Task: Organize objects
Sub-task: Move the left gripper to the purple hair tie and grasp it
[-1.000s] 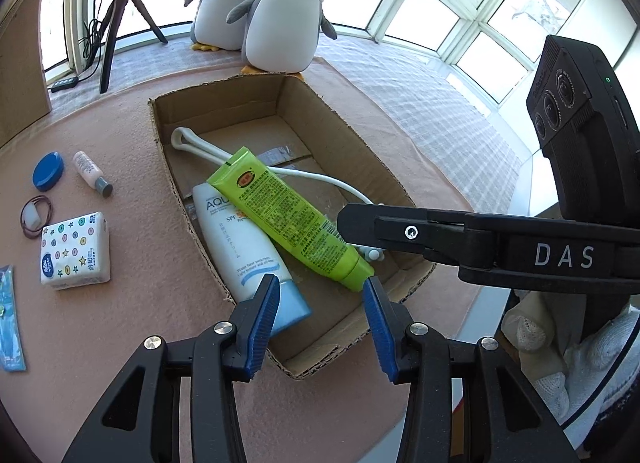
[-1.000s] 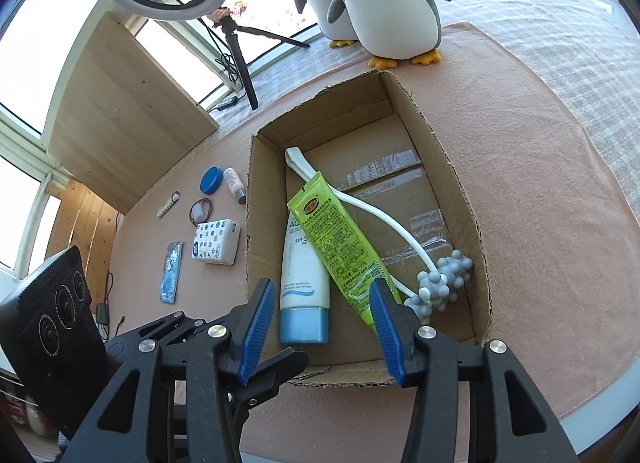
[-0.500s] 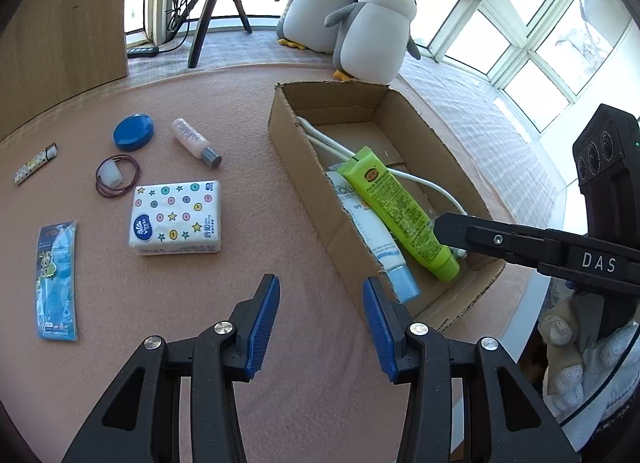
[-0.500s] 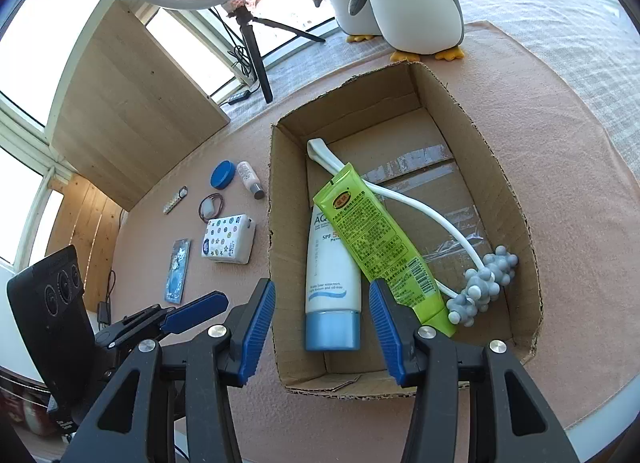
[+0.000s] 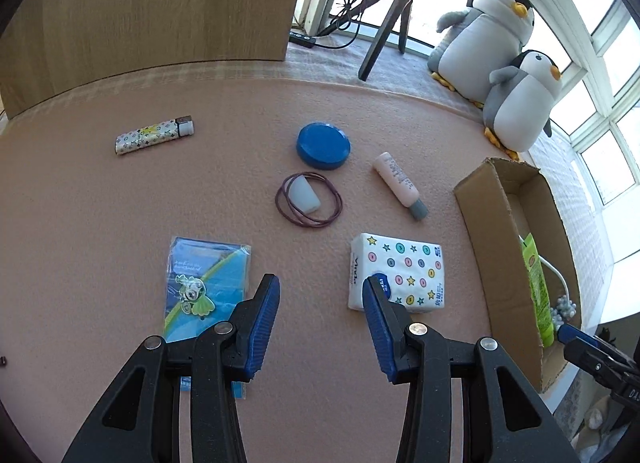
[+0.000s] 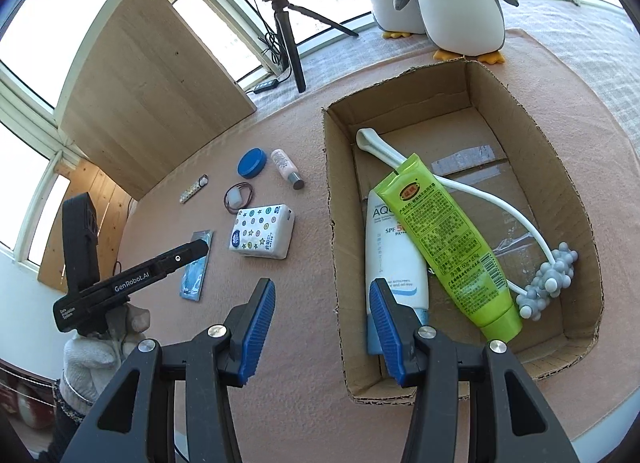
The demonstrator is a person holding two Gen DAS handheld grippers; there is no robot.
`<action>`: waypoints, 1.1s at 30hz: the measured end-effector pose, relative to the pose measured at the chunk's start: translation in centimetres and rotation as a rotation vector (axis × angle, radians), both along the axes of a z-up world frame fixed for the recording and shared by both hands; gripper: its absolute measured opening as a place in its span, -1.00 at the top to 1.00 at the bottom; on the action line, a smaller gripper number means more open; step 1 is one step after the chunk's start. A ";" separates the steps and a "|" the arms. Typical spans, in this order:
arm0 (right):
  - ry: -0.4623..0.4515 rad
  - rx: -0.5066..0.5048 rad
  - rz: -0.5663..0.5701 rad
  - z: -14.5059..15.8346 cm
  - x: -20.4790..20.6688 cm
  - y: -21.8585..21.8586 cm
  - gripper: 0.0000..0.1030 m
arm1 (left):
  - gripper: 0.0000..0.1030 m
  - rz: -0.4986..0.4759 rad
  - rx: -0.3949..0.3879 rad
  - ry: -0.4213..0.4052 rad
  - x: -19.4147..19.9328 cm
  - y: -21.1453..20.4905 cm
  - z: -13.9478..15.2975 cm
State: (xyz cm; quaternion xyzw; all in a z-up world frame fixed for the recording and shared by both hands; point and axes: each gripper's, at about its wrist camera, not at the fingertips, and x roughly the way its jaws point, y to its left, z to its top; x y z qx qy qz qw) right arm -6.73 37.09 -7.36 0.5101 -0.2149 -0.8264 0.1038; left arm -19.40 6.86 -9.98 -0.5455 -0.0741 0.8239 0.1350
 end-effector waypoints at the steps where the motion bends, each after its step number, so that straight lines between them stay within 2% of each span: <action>1: -0.003 0.003 0.004 -0.1 0.1 -0.2 0.12 | 0.11 0.009 0.003 -0.005 -0.9 -0.3 -0.3; 7: -0.028 0.008 -0.002 -0.8 0.9 -0.4 0.12 | 0.11 0.039 0.008 -0.027 -5.0 0.0 -1.8; 13: -0.053 0.005 -0.035 -1.6 1.9 0.5 0.12 | 0.09 0.050 -0.035 -0.053 -8.1 1.1 -3.4; 22: -0.068 0.006 -0.086 -1.7 3.1 2.5 0.12 | 0.09 0.035 -0.106 -0.057 -9.8 2.5 -4.5; 24: -0.072 0.003 -0.097 -1.8 3.2 2.9 0.12 | 0.17 0.025 -0.131 -0.048 -9.8 2.8 -4.5; 25: -0.073 0.000 -0.102 -1.8 3.2 3.1 0.12 | 0.33 0.018 -0.144 -0.041 -9.7 2.9 -4.5; 28: -0.072 -0.004 -0.109 -1.9 3.2 3.3 0.12 | 0.51 0.004 -0.137 -0.036 -9.3 2.9 -4.5; 33: -0.068 -0.012 -0.093 -1.8 2.8 2.7 0.12 | 0.65 0.000 -0.130 -0.027 -8.3 2.5 -4.1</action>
